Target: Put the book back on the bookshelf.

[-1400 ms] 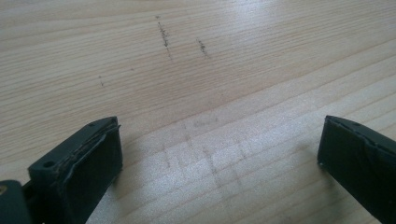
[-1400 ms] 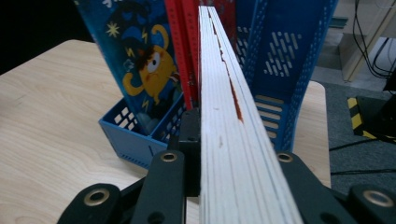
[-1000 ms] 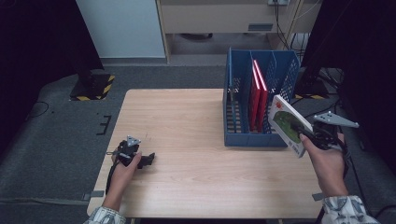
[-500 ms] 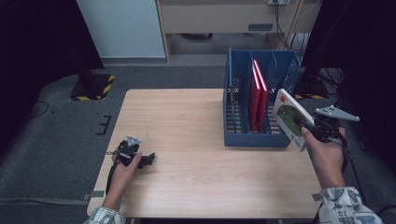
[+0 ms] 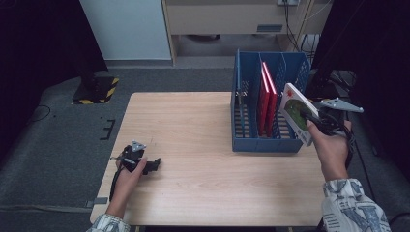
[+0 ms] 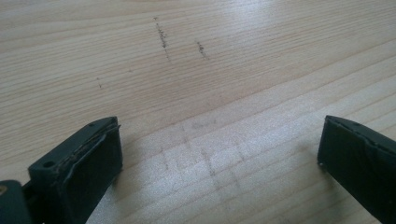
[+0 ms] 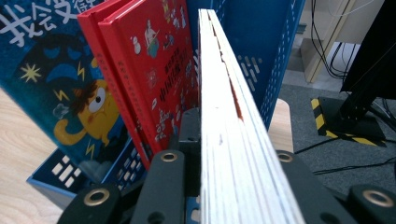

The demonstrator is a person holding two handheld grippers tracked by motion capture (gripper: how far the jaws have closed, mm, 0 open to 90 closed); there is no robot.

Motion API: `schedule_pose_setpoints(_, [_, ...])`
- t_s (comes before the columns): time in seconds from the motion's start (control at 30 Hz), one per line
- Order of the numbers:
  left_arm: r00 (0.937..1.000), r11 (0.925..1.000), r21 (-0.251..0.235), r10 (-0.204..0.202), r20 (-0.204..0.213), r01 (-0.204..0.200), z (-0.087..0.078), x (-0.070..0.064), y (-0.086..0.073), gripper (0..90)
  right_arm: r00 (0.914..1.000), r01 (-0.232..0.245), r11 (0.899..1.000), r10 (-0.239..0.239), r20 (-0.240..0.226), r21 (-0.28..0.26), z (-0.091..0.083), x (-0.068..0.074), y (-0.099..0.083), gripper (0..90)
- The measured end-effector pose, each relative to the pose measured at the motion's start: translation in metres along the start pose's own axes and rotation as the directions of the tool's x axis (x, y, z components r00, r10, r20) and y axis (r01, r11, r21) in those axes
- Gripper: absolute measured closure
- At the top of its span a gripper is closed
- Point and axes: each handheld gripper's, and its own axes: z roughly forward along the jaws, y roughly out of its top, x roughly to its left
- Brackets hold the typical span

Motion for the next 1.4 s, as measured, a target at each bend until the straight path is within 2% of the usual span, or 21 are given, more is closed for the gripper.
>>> schedule_pose_setpoints(0.47, [1.0, 1.0, 0.0, 0.001, 0.001, -0.001, 0.0, 0.0, 0.0, 0.0, 0.9986, -0.022, 1.0, 0.021, 0.049, 0.01, 0.022, -0.007, 0.0, 75.7])
schedule_pose_setpoints(0.83, [1.0, 1.0, 0.0, 0.001, 0.002, -0.001, 0.0, 0.0, 0.0, 0.0, 0.9966, -0.044, 0.999, 0.043, 0.07, 0.002, 0.036, -0.008, 0.003, 75.7])
schedule_pose_setpoints(1.17, [1.0, 1.0, 0.0, 0.005, 0.005, -0.005, 0.001, 0.0, 0.001, 0.0, 0.9935, -0.071, 0.997, 0.071, 0.089, -0.007, 0.064, -0.006, 0.007, 75.7])
schedule_pose_setpoints(1.4, [1.0, 1.0, 0.0, 0.006, 0.007, -0.006, 0.001, 0.0, 0.001, 0.0, 0.9919, -0.077, 0.997, 0.076, 0.102, 0.008, 0.077, -0.004, 0.003, 75.7])
